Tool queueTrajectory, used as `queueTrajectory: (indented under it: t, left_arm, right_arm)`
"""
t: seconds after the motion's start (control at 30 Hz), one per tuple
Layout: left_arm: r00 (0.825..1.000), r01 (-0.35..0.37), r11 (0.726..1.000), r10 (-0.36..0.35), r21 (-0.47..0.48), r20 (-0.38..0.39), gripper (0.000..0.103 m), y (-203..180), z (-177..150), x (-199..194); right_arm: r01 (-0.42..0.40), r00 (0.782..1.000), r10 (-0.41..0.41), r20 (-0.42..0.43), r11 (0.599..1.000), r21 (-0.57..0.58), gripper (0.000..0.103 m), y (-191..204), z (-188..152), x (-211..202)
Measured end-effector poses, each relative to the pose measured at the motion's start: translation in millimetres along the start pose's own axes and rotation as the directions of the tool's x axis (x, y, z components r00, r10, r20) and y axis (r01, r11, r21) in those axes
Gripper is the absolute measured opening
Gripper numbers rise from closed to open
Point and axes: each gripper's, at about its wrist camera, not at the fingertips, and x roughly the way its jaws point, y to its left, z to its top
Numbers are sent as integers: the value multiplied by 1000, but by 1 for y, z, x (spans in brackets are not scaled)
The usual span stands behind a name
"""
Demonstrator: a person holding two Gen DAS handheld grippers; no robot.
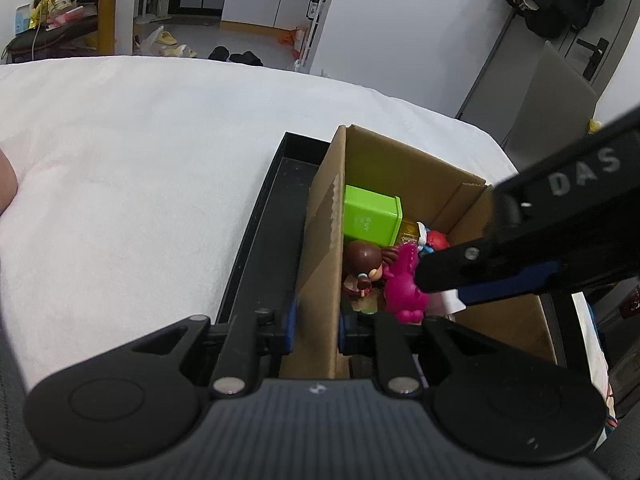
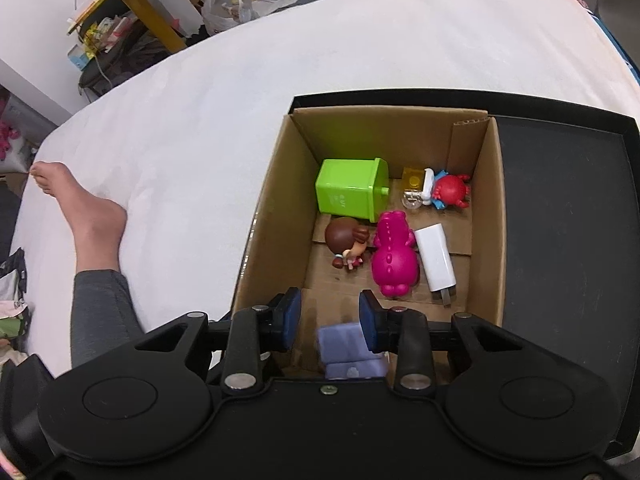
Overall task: Organize rigid objects
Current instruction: 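Lower the lavender toy into the box and open the right gripper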
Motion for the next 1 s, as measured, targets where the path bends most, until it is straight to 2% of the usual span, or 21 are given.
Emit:
queueTrajectory:
  t: [0.33,0.5,0.63,0.77,1.0]
  left_arm:
    - [1000,-13,999,14,43,-17,16,-5,2,-1]
    - [998,-13,999,16,40,-60,16,-4,7,0]
    - [998,-26,992,34,126,-59,17,-15,10,-10]
    - [997,-45,978,58,202,-59,17,-26,12,-21]
    - [993,-75,970,93,232,-66,21,-41,24,-38]
  right_arm:
    - [10,999,-10,36,1000,-17,35,-16,-9,-26]
    - [39,997,-38,70,999,-7,45,-36,-16,-41]
    - [48,995,-48,83,999,3,47,-54,-21,-52]
    - [33,994,-36,102,999,30,55,-71,-24,-62]
    - [11,992,-19,121,998,65,68,-95,-33,-71]
